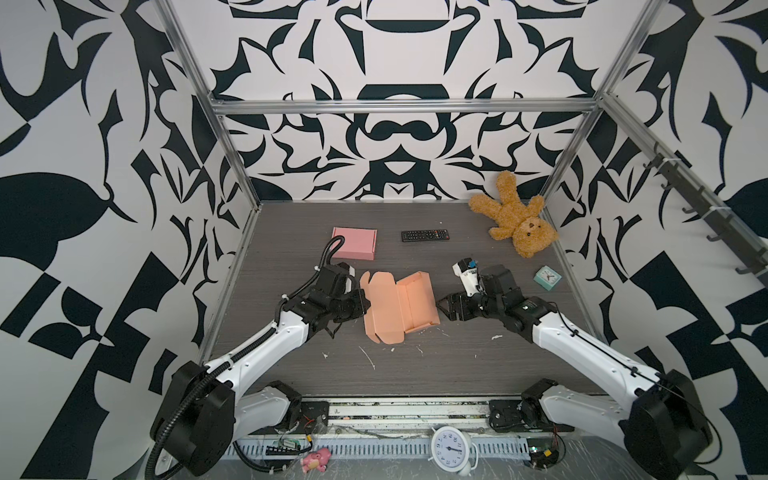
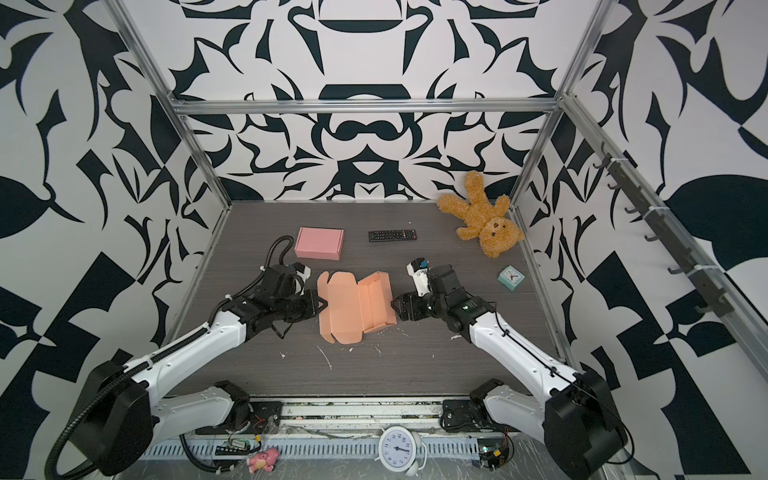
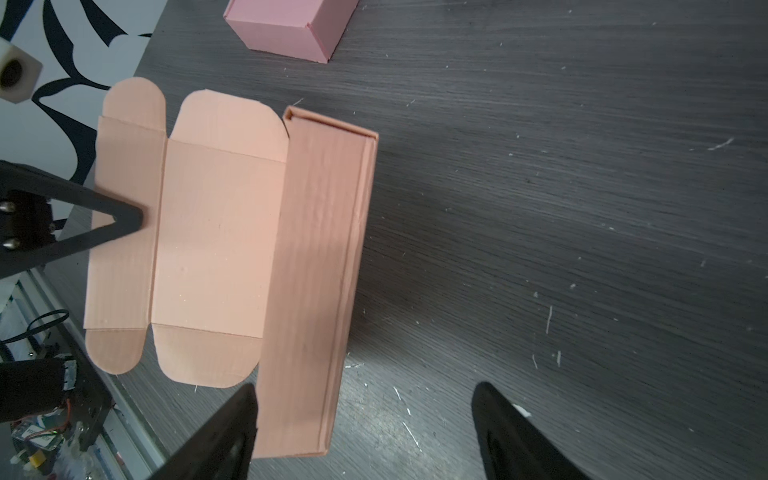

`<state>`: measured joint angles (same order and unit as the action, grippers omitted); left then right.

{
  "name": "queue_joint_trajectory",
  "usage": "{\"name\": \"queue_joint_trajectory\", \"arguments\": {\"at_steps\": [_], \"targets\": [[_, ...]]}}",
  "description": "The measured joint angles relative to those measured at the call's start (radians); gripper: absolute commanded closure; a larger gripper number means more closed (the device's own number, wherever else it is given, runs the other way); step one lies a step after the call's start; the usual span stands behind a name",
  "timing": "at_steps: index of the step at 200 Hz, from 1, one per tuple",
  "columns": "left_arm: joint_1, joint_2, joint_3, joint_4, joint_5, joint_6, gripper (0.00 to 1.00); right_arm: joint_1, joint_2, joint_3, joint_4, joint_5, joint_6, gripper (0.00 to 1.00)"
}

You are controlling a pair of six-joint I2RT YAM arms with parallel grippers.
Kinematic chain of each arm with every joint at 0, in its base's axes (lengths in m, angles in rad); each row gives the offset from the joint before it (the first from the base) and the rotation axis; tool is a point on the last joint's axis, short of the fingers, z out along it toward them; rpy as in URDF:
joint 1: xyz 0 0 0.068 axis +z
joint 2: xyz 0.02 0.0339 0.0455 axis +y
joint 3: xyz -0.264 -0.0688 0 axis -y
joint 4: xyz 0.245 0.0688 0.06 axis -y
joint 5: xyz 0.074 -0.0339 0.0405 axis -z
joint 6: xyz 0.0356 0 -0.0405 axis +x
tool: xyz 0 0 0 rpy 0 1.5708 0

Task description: Fold the paper box

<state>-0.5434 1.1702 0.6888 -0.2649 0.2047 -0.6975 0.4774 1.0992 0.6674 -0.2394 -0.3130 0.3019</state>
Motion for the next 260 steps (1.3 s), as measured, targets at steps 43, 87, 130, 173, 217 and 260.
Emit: {"name": "queue_joint_trajectory", "arguments": {"at_steps": [43, 87, 130, 173, 217, 260], "targets": [[0.000, -0.010, 0.072, -0.076, 0.011, 0.089, 0.96, 0.000, -0.039, 0.000, 0.033, -0.053, 0.002, 0.16], [0.000, 0.021, 0.151, -0.161, 0.051, 0.186, 0.95, 0.000, -0.065, -0.021, 0.111, -0.099, -0.020, 0.15], [0.000, 0.042, 0.231, -0.248, 0.083, 0.280, 0.94, 0.000, -0.079, -0.067, 0.246, -0.142, -0.059, 0.16], [0.000, 0.081, 0.308, -0.325, 0.113, 0.367, 0.94, 0.000, -0.075, -0.113, 0.385, -0.194, -0.124, 0.14], [0.000, 0.170, 0.407, -0.412, 0.144, 0.459, 0.94, 0.002, 0.058, -0.135, 0.603, -0.270, -0.168, 0.14], [0.000, 0.209, 0.497, -0.516, 0.160, 0.540, 0.93, 0.010, 0.200, -0.095, 0.670, -0.320, -0.237, 0.16]]}}
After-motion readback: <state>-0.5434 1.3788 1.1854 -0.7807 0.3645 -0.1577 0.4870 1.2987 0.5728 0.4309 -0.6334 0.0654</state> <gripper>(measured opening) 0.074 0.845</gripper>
